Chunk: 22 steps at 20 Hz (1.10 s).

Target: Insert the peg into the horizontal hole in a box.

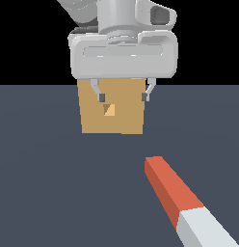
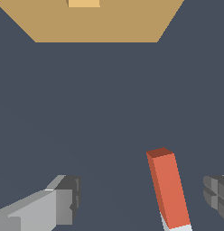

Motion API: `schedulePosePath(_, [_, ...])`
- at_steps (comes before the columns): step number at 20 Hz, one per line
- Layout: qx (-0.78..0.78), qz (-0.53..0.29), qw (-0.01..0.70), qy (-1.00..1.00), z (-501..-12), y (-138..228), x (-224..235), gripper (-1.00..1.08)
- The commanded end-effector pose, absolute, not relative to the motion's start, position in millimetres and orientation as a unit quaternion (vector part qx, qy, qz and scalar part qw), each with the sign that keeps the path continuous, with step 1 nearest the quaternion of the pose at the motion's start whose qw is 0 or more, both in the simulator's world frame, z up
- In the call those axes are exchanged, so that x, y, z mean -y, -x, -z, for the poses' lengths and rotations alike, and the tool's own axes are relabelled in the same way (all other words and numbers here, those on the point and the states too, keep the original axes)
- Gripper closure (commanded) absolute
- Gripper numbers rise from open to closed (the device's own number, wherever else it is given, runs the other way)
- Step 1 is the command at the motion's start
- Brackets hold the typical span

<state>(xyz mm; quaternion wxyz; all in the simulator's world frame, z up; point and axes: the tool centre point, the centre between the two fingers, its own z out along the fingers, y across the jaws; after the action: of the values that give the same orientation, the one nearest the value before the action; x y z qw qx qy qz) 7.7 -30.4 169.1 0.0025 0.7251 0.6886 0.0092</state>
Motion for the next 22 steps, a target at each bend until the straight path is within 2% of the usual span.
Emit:
schedulePosePath(1, [-0.689,-0.009,0.003,-0.725,-169.1,-7.7,30.4,-0.92])
schedulePosePath(10, [-0.696,-0.008,0.002,-0.718,-159.5,-14.3,50.2,-0.92])
schedulePosePath(22, [-0.726,-0.005,0.001,-0.688,-121.2,-45.9,126.9,-0.92])
